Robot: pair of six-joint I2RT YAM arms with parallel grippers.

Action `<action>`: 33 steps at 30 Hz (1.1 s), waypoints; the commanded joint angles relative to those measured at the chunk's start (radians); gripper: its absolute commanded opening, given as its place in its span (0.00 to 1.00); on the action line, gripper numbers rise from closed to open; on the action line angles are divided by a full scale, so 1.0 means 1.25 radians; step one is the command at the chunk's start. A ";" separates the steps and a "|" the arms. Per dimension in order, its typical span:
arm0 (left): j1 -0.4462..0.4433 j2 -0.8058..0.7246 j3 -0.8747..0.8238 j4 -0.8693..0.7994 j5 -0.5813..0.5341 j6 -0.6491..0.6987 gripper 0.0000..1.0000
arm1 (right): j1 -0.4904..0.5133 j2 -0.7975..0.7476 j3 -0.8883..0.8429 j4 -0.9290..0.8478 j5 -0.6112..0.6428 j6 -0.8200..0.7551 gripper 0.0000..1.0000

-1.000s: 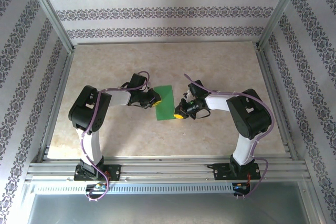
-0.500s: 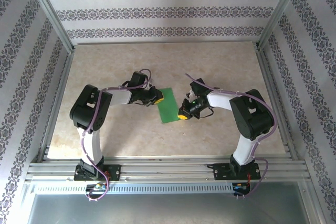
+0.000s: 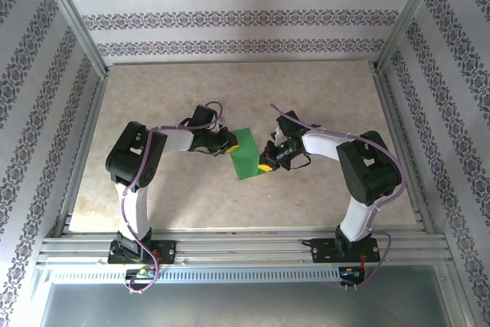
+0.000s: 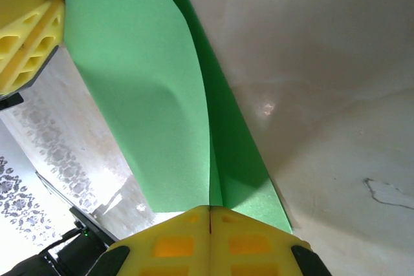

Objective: Fold a paper plane with a square sheet of paper (pick it up from the middle)

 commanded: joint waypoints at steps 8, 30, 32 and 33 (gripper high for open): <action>-0.003 0.026 0.015 -0.050 -0.005 0.035 0.16 | 0.025 0.015 0.057 0.048 -0.036 0.017 0.02; -0.004 0.023 0.023 -0.073 -0.022 0.038 0.16 | 0.066 0.107 0.099 0.174 -0.016 0.081 0.02; -0.003 0.024 0.022 -0.078 -0.028 0.036 0.15 | 0.067 0.115 0.102 0.182 -0.017 0.086 0.02; -0.004 0.024 0.023 -0.082 -0.032 0.038 0.15 | 0.069 0.117 0.102 0.186 -0.016 0.088 0.02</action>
